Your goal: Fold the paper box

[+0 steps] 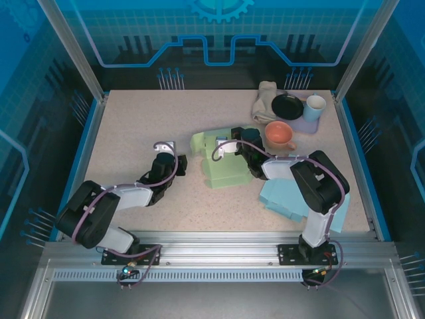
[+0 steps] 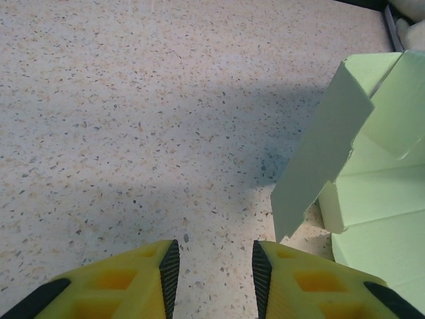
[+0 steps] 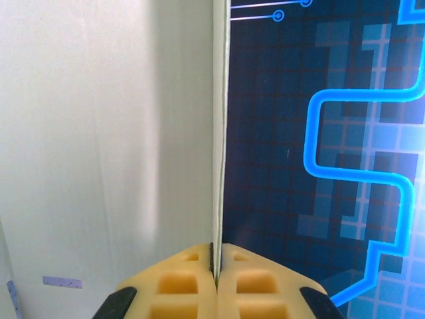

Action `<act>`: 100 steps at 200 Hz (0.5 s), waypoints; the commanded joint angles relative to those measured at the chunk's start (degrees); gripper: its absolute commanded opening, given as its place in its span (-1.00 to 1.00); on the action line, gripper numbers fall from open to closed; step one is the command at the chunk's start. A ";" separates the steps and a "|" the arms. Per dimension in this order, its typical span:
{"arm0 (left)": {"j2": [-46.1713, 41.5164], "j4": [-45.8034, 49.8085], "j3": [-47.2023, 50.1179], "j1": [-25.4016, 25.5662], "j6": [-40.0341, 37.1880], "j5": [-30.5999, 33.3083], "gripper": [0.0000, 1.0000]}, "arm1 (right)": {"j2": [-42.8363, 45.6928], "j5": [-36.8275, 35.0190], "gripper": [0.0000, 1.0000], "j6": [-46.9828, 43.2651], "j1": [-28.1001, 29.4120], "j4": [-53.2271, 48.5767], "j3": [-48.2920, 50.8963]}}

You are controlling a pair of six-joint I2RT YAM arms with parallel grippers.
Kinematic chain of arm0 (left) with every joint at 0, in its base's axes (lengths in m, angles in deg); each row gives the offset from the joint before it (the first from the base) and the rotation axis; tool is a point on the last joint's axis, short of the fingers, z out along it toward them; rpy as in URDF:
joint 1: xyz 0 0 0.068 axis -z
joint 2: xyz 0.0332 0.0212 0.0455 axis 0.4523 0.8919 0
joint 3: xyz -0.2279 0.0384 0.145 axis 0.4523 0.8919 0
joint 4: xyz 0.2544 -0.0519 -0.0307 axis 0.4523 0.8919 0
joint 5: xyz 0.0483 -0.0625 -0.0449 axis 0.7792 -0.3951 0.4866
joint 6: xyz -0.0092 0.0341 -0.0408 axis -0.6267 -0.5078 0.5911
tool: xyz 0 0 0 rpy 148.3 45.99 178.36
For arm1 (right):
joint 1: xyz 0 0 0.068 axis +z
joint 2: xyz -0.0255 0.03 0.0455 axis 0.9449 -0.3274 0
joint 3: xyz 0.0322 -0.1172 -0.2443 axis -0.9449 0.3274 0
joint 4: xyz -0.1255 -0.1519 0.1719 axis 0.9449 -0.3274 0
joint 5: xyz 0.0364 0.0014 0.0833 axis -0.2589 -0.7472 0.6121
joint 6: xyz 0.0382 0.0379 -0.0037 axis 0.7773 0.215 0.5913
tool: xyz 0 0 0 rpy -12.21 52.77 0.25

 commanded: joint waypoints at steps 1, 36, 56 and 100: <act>2.05 -3.28 -2.78 -0.62 -2.40 -1.57 -0.26 | -1.70 1.56 -1.00 0.78 -0.41 1.88 0.64; 5.14 -3.86 -5.22 -0.98 -3.99 -1.89 -0.26 | -0.87 2.66 -1.00 1.15 -0.56 -0.12 0.64; 7.13 -5.17 -6.12 -1.87 -4.18 -3.89 -0.26 | -0.81 2.84 -1.00 1.15 -0.62 -0.52 0.64; 10.12 -8.93 -6.51 -2.06 -4.70 -11.92 -0.27 | -1.20 2.41 -1.00 0.58 -0.64 -0.95 0.64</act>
